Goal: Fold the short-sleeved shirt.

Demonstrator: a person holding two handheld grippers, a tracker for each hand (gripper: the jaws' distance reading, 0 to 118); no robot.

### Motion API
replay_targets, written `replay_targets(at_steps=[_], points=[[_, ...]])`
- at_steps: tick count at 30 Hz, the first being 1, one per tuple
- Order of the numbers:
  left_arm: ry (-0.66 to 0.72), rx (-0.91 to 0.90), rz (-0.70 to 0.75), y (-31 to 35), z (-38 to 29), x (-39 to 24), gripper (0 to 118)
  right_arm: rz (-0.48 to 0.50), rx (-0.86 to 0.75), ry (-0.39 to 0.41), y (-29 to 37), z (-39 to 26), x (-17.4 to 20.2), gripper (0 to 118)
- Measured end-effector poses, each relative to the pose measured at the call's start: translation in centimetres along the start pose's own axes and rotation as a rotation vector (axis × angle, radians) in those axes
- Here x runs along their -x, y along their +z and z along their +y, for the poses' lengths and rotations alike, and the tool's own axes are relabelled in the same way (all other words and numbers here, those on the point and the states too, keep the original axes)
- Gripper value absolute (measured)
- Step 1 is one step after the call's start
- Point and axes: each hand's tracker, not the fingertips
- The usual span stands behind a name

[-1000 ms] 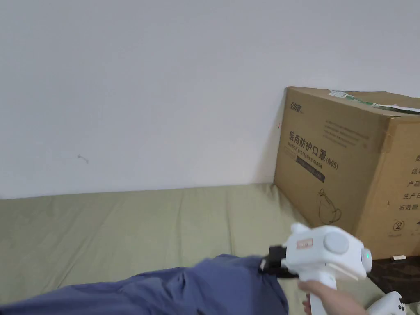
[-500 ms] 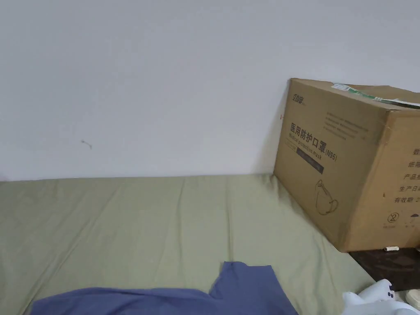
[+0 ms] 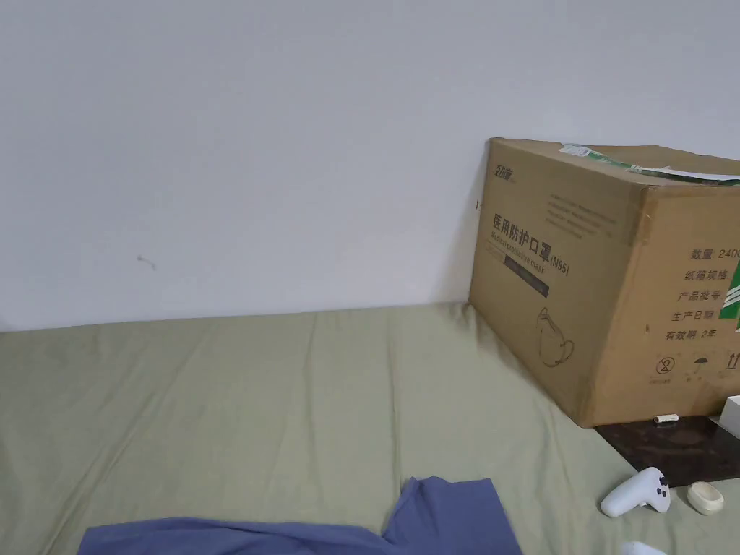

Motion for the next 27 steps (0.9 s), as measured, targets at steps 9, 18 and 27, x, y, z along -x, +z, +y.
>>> replay_targets(at_steps=[9, 18, 27], points=[[-0.145, -0.318, -0.077, 6.0, 1.5, -4.4, 103, 0.047, -0.333, 0.188, 7.7, -0.9, 8.1, 100], [-0.202, -0.306, -0.013, 3.1, 11.8, -5.0, 1, 0.282, -0.403, 0.16, 5.7, 1.5, 11.6, 0], [-0.167, -0.038, 0.079, -13.2, 23.4, 1.1, 104, 0.228, -0.285, 0.192, 1.3, 2.7, 10.5, 0]])
